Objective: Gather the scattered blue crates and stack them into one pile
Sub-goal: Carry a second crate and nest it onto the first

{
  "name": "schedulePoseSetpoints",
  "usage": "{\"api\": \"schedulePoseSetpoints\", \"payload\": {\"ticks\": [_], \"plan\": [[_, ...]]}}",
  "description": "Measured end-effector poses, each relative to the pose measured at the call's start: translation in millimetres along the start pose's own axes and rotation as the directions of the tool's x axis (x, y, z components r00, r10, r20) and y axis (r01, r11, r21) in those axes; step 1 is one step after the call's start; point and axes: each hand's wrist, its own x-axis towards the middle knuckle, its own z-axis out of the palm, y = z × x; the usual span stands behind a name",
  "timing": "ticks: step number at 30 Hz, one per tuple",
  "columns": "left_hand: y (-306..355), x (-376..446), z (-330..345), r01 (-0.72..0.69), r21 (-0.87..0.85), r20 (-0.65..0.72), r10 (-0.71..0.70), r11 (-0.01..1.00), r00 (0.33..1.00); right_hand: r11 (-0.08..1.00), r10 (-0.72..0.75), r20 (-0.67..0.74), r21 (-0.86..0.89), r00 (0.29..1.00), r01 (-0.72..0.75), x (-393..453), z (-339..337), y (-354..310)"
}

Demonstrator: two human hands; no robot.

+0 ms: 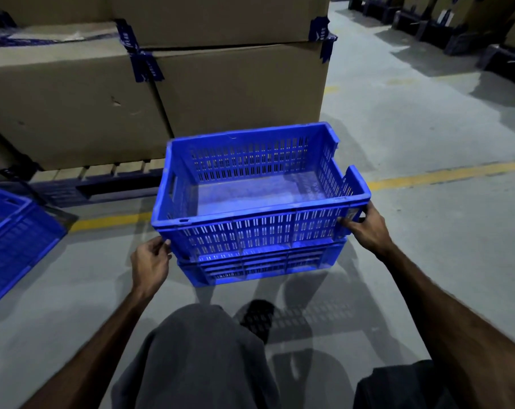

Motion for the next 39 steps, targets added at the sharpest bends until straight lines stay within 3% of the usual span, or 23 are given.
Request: {"api": "schedulePoseSetpoints", "payload": {"ticks": [19, 39], "plan": [[-17, 3, -9, -0.152, 0.192, -0.01, 0.157, 0.969, 0.988, 0.999, -0.008, -0.012, 0.032, 1.0, 0.008, -2, 9, -5], [-17, 8, -5, -0.11, 0.167, 0.024, 0.107, 0.98, 0.994, 1.0, -0.009, 0.022, -0.004, 1.0, 0.009, 2, 6, 1]]}}
